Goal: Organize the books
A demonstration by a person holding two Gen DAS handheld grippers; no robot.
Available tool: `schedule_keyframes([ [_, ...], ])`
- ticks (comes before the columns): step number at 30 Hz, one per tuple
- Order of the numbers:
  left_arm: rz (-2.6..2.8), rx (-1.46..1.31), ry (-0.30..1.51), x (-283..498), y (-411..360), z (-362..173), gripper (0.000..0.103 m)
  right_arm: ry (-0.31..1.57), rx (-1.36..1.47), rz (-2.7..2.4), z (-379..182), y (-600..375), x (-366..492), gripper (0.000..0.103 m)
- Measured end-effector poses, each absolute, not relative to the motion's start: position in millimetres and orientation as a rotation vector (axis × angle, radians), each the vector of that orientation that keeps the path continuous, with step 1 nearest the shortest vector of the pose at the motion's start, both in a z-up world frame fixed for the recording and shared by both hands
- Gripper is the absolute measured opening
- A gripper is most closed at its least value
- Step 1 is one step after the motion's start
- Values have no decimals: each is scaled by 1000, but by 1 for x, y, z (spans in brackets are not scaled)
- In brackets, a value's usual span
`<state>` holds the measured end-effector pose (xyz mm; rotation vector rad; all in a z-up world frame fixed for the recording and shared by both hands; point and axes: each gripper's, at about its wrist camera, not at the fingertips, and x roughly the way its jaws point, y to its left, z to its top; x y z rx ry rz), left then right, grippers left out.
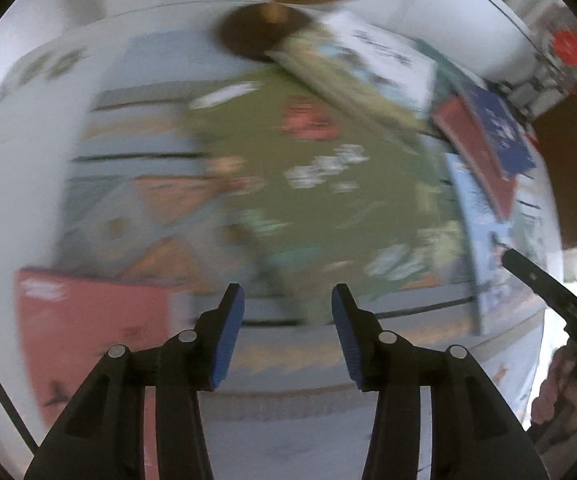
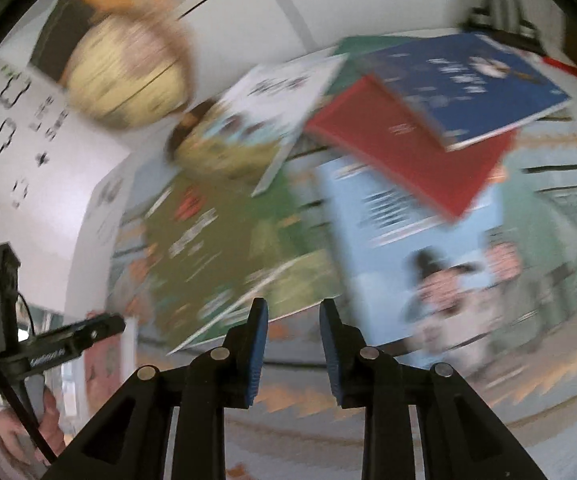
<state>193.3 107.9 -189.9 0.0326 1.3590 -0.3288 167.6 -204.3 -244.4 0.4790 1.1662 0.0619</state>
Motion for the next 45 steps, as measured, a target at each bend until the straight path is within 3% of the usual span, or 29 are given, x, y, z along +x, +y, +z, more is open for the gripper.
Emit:
schedule_keyframes([
  [13,-637,109,1442,154,-70,-234,43,1140,451,-61,-268,-325,141,26],
  [15,-641,124,1426,149,-80,-235,51,1134,395,-63,-267,-321,142,26],
  [19,-661,117,1426,144,-87,-237,56,1113,398,-74,-267,-326,140,27],
  [25,-651,104,1422,142,-88,-238,60,1111,365,-51,-263,-328,146,42],
  [29,-660,104,1410,141,-90,-238,65,1149,361,-30,-274,-331,150,44],
  [31,-680,132,1395,139,-94,-238,72,1145,410,36,-276,-330,151,51],
  [34,-682,155,1381,136,-93,-237,73,1169,400,70,-275,-326,150,52],
  [40,-662,86,1409,123,-52,-233,74,1177,539,225,-266,-305,105,59],
  [45,-614,126,1410,98,-19,-238,74,1126,843,413,-270,-292,53,61],
])
